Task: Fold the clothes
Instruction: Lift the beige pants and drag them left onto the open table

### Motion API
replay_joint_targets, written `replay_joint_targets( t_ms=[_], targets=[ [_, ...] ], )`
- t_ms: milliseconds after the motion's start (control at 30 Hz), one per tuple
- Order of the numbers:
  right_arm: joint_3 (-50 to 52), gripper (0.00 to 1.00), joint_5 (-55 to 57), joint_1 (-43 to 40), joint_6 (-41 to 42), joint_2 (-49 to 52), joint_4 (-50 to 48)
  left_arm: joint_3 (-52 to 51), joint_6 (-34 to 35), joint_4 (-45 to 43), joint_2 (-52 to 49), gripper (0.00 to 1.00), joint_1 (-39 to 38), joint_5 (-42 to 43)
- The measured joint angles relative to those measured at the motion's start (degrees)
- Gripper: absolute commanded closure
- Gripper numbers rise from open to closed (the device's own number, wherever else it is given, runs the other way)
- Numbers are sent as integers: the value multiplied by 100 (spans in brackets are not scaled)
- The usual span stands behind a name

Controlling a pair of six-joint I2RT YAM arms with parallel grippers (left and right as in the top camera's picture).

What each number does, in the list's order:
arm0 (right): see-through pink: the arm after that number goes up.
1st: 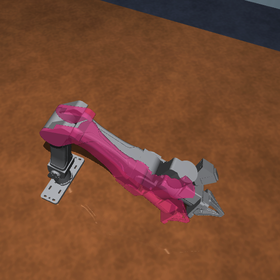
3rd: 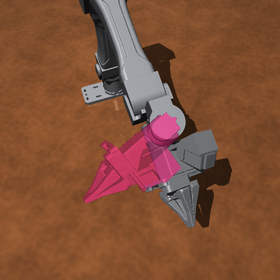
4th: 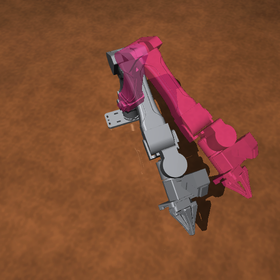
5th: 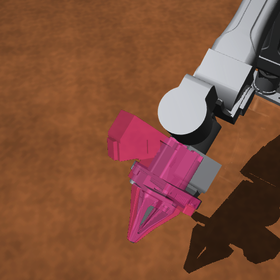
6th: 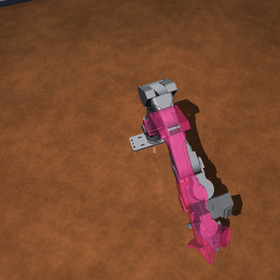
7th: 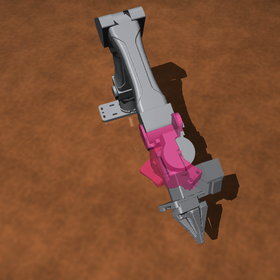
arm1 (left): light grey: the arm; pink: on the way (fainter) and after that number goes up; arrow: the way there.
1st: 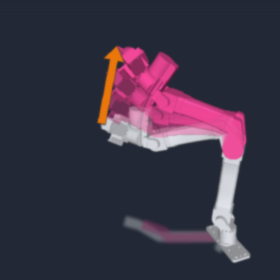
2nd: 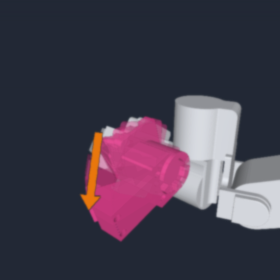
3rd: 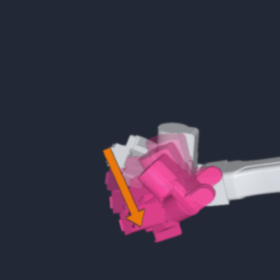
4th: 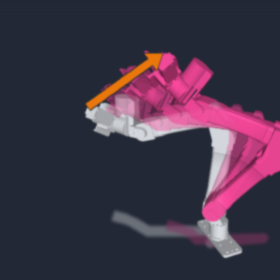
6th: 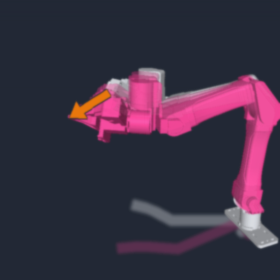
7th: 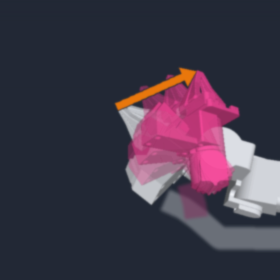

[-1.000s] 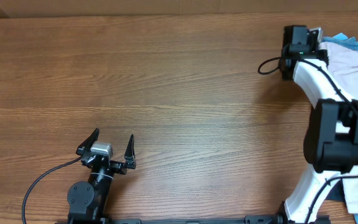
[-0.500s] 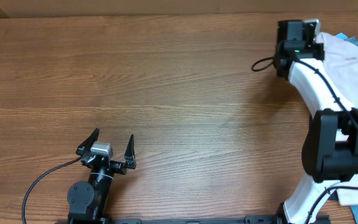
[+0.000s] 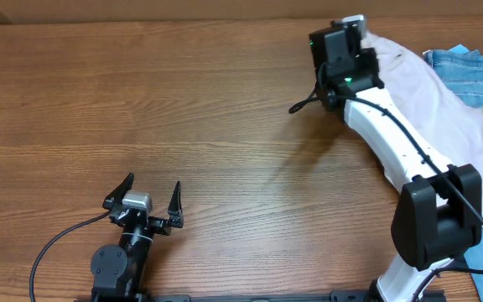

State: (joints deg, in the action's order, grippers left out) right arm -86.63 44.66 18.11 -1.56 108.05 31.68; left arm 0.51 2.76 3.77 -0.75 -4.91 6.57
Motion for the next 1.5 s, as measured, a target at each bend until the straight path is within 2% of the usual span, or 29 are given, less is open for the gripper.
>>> replay_joint_targets(
  t_ms=[167, 300, 433, 700, 933, 1000, 1100, 1233, 1367, 1500],
  targets=[
    [0, 96, -1510, 240, 866, 0, 28, 0, 0, 0, 0, 0, 0, 2],
    [0, 96, -2977, 466, 1786, 0, -498, 0, 0, 0, 0, 0, 0, 0],
    [0, 96, -3906, 914, 2516, 28, -999, 0, 0, 0, 0, 0, 0, 0],
    [-7, 96, -4675, 2380, 3353, 509, -1580, 0, 0, 0, 0, 0, 0, 0],
    [-7, 95, -4889, 3145, 3735, 678, -1930, 0, 0, 0, 0, 0, 0, 0],
    [-7, 85, -4903, 3292, 3792, 678, -2061, 0, 0, 2, 0, 0, 0, 0],
    [-7, 55, -4955, 3427, 3888, 678, -2181, 0, 0, 0, 0, 0, 0, 0],
    [-22, 43, -4951, 3447, 3797, 678, -2179, 0, 0, 0, 0, 0, 0, 0],
    [-140, 30, -4651, 3279, 3665, 678, -1707, 0, 0, 0, 0, 0, 0, 0],
    [-496, 28, -4308, 2903, 3565, 667, -870, 0, 0, 0, 0, 0, 0, 0]
  ],
)
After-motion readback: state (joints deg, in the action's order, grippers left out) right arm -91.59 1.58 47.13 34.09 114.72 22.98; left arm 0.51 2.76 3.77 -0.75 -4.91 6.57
